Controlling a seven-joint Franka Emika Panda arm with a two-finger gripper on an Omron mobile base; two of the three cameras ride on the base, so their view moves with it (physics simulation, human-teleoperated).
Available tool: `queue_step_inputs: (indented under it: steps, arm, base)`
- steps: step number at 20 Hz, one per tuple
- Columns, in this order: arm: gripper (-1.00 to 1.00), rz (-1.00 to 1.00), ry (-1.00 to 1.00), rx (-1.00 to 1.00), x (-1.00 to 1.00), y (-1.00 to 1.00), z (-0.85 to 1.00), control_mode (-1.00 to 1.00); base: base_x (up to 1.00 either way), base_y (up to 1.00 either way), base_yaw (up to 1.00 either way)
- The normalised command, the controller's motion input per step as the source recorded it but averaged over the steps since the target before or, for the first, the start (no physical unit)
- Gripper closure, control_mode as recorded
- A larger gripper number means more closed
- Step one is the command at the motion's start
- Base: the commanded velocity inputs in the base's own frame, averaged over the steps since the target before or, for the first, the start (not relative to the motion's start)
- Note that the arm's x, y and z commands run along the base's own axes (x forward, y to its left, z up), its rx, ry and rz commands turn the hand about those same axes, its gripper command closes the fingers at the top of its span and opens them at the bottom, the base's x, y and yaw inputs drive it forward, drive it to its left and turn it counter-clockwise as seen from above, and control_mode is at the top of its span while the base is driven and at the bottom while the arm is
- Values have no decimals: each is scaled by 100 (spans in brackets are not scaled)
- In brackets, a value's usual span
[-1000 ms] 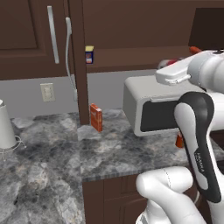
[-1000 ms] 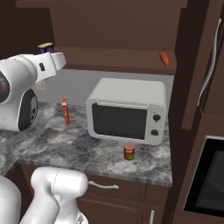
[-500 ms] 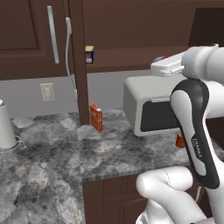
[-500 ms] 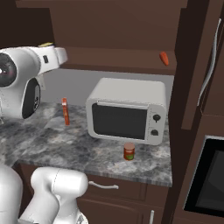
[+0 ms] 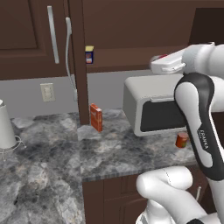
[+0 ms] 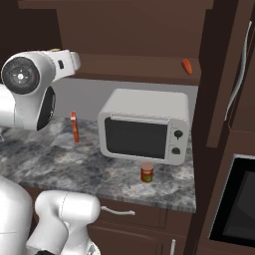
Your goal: Pick the cans from the counter and place them in their designated side in the cabinet.
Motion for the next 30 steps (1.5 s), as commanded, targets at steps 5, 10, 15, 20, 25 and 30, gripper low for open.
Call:
queue_step_inputs:
  steps: [5,10,15,20,25,30]
  arm:
    - [100,5,2,0,25,11,0,-100]
    - [100,2,0,0,17,15,0,-100]
    - [100,0,0,0,11,9,0,-100]
    - [100,0,3,-1,10,2,0,-100]
    - [100,0,1,-3,8,3,-1,-100]
    - [100,0,0,-1,17,7,-7,-100]
  base:
    - [0,0,0]
    - [0,0,0]
    - [0,0,0]
    - [0,0,0]
    - [0,0,0]
    - [0,0,0]
